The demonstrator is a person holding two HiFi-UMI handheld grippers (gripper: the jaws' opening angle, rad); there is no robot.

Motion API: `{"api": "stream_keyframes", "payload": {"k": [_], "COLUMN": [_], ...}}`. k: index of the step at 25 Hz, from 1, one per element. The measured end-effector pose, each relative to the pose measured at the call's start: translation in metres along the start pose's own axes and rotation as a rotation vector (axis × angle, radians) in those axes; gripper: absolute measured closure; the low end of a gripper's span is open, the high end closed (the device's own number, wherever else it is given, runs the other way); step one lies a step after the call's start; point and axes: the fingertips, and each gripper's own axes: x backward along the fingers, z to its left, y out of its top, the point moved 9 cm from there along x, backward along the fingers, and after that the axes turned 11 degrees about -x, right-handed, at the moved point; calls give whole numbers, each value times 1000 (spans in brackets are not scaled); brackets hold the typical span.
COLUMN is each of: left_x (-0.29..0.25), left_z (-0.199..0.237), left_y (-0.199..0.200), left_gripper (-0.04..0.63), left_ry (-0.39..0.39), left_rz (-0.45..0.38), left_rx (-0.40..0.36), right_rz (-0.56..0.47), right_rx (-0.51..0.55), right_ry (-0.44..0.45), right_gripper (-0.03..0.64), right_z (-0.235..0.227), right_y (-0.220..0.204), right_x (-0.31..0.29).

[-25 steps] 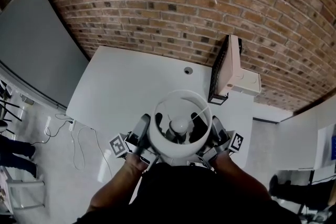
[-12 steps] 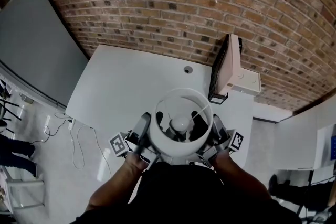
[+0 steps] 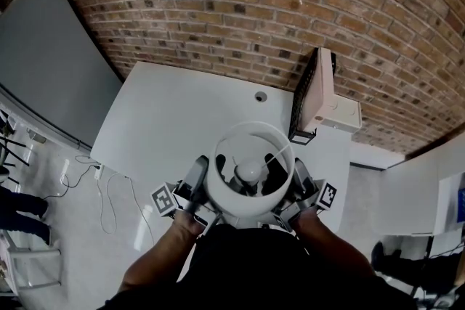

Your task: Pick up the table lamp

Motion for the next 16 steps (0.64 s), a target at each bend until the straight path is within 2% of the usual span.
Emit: {"api": "stream_keyframes", "payload": {"k": [16], "left_x": [0], "left_z": [4], "left_y": [1], "left_gripper": [161], "left_ry": [-1], "left_rz": [3], "left_rx": [0], "right_rz": [-1], "right_rx": [-2], "right_ry": [1], "right_gripper": [115], "right_z": [-3], "right_y": [2], "right_x": [0]}}
